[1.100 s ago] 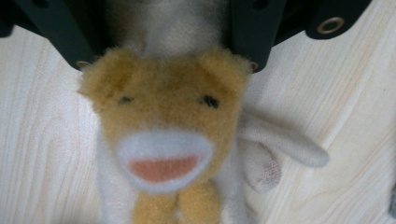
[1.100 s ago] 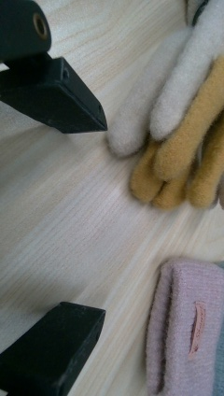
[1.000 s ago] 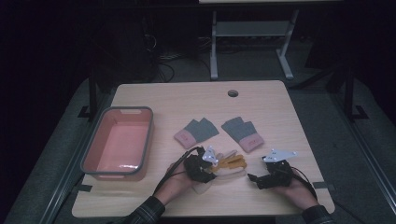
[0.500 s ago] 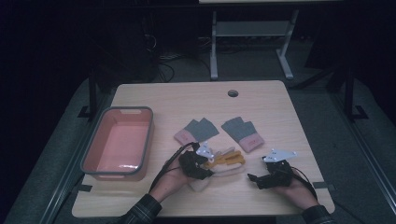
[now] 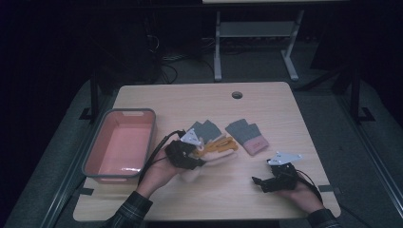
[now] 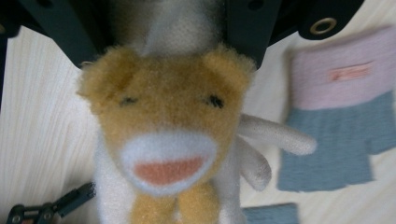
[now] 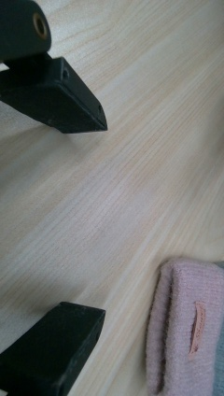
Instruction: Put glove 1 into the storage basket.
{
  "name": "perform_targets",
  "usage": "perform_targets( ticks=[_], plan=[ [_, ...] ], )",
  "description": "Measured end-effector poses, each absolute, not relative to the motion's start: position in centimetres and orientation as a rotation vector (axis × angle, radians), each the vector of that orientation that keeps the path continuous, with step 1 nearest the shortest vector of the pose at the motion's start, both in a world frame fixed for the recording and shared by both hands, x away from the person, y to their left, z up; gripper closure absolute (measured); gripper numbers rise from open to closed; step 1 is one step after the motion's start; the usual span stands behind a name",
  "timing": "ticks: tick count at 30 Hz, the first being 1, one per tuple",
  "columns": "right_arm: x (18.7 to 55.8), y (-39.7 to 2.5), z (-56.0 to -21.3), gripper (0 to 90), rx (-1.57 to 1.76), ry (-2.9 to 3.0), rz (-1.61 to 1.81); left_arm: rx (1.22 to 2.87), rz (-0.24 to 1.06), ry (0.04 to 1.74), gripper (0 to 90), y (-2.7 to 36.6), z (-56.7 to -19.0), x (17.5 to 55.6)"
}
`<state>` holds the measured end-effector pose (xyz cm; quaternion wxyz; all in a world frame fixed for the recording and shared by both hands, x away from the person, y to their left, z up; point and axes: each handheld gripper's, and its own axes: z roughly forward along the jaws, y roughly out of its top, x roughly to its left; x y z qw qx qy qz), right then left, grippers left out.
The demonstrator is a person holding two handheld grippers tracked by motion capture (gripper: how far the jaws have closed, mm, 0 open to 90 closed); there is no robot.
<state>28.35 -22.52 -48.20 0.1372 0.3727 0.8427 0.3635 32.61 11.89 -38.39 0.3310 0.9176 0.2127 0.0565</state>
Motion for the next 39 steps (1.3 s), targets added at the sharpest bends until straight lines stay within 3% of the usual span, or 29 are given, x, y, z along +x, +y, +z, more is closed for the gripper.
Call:
perform_targets(
  ticks=[26,39],
  plan=[
    [28.4,-22.5,-48.2,8.7,1.076,2.439,1.051,2.277,0.272,0.749,63.8,19.3,-34.1,34.2],
    [28.4,-22.5,-48.2,8.7,1.076,2.439,1.051,2.217,0.382,0.92,63.8,25.1,-32.7,34.4]
  ],
)
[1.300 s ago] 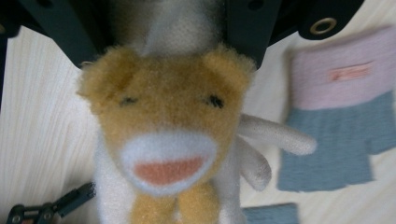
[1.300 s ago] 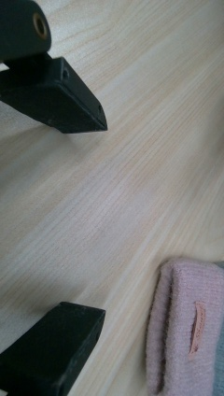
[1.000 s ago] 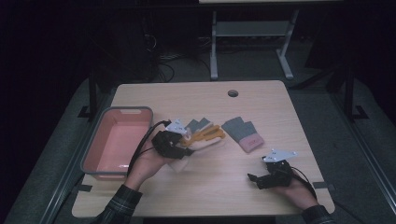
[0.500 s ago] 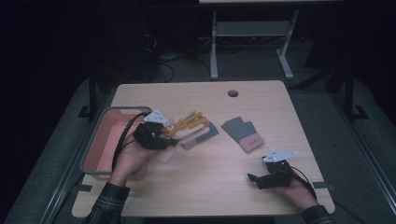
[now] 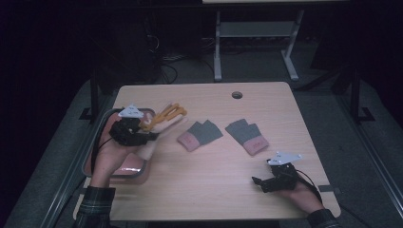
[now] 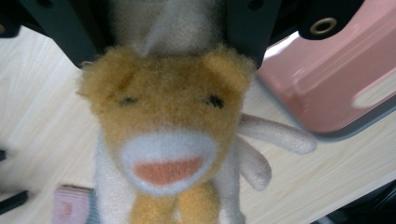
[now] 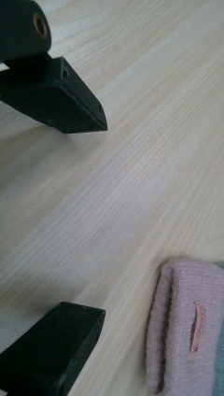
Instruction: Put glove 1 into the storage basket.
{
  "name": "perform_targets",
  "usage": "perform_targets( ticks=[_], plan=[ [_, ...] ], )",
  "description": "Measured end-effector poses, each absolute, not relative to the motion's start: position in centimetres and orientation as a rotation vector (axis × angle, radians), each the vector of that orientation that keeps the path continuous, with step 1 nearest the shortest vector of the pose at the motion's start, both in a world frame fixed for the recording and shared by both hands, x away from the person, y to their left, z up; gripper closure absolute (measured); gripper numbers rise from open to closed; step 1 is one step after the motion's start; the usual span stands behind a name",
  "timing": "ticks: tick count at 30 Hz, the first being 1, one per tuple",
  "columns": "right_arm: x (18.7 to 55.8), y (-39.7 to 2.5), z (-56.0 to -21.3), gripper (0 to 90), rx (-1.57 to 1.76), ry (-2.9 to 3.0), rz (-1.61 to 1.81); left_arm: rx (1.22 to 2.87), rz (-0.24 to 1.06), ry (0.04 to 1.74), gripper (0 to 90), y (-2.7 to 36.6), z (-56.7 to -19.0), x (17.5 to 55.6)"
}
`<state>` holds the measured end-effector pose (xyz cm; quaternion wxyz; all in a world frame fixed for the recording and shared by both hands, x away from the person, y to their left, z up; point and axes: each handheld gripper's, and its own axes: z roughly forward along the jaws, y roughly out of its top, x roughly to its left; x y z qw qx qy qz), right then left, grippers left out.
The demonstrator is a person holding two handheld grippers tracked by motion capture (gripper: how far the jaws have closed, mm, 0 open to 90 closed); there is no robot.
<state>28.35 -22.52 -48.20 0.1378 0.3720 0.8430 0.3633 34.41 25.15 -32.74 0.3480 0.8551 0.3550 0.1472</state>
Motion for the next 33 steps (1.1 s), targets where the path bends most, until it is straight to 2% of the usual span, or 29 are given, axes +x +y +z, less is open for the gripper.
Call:
perform_targets(
  ticks=[11,18,33],
  plan=[
    [28.3,-22.5,-48.2,8.7,1.078,2.439,1.051,2.177,0.438,1.091,63.8,29.7,-33.3,34.9],
    [28.4,-22.5,-48.2,8.7,1.076,2.439,1.051,2.218,0.455,1.227,63.7,32.5,-35.4,35.6],
    [28.4,-22.5,-48.2,8.7,1.073,2.436,1.051,2.317,0.376,1.313,62.9,33.3,-39.5,37.2]
  ],
)
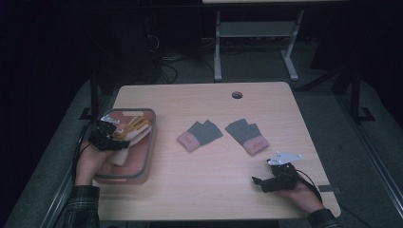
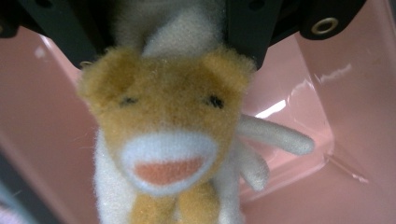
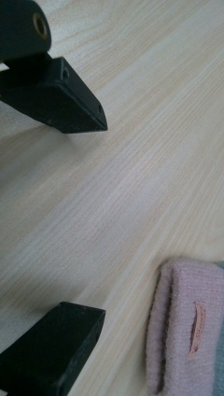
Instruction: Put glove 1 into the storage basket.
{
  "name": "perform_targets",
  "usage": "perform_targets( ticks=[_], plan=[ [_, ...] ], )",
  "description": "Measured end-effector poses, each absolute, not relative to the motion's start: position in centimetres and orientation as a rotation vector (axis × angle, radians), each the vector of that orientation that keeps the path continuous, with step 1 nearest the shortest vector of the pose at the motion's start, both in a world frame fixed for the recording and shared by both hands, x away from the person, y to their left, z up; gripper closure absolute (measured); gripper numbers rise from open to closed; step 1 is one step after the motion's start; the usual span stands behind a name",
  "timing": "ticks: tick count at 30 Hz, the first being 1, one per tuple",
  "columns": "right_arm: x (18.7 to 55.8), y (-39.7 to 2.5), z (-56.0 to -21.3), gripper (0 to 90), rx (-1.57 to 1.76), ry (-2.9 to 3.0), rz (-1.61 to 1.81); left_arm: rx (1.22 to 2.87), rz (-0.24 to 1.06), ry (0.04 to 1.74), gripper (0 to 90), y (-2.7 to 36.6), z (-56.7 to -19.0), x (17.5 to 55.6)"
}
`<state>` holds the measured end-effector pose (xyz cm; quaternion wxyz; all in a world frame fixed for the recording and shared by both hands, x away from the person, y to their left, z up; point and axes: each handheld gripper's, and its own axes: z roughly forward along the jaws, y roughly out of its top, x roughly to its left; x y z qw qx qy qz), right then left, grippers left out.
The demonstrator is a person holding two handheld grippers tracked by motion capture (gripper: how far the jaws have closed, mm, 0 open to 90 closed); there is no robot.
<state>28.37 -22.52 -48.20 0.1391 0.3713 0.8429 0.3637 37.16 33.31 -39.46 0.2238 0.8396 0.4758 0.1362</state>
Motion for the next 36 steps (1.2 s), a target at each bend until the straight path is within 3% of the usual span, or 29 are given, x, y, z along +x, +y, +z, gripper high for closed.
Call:
perform_targets(
  ticks=[15,22,28,36],
  plan=[
    [28.4,-22.5,-48.2,8.7,1.069,2.438,1.053,2.444,0.326,1.321,57.2,33.0,-42.3,38.3],
    [28.4,-22.5,-48.2,8.7,1.07,2.438,1.052,2.437,0.296,1.309,39.7,32.9,-42.6,38.4],
    [28.4,-22.5,-48.2,8.7,1.07,2.438,1.052,2.386,0.261,1.292,17.1,32.9,-42.5,38.4],
    [28.4,-22.5,-48.2,8.7,1.07,2.437,1.052,2.31,0.316,1.265,13.1,33.3,-41.0,38.1]
  ],
)
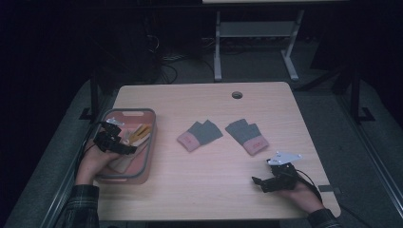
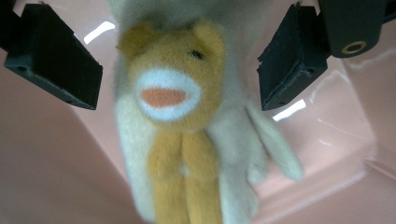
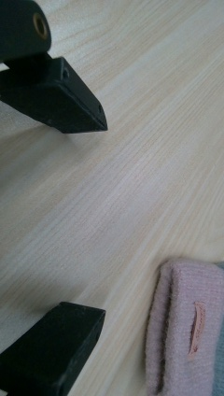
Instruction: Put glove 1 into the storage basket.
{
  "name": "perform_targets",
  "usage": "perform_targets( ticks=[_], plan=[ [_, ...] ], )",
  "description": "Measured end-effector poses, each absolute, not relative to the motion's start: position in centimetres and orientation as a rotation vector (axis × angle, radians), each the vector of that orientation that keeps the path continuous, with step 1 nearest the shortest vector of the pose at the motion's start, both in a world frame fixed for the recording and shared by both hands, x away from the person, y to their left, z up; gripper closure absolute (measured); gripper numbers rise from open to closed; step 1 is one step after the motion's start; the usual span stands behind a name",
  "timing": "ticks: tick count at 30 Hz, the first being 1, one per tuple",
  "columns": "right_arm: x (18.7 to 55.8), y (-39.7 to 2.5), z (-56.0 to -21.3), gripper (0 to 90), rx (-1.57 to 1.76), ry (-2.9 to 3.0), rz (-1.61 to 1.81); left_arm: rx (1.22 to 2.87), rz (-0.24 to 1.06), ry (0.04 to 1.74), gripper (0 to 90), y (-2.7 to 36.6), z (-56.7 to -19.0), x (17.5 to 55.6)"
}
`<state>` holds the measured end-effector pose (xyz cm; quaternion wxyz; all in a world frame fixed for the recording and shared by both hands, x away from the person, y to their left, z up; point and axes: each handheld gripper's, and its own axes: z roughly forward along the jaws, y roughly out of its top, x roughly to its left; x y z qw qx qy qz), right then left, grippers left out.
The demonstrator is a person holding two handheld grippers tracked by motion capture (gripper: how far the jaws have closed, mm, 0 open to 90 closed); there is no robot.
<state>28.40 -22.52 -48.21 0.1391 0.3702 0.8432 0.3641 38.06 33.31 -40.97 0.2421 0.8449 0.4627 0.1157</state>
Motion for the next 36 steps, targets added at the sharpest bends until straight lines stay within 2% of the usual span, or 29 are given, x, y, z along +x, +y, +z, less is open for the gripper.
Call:
perform_targets(
  ticks=[5,15,36],
  plan=[
    [28.4,-22.5,-48.2,8.7,1.071,2.438,1.052,2.235,0.331,1.229,13.1,33.1,-39.4,37.5],
    [28.4,-22.5,-48.2,8.7,1.073,2.438,1.052,2.155,0.26,1.096,13.5,30.7,-37.7,36.7],
    [28.4,-22.5,-48.2,8.7,1.074,2.442,1.053,2.137,0.18,0.89,14.2,21.7,-37.2,34.5]
  ],
)
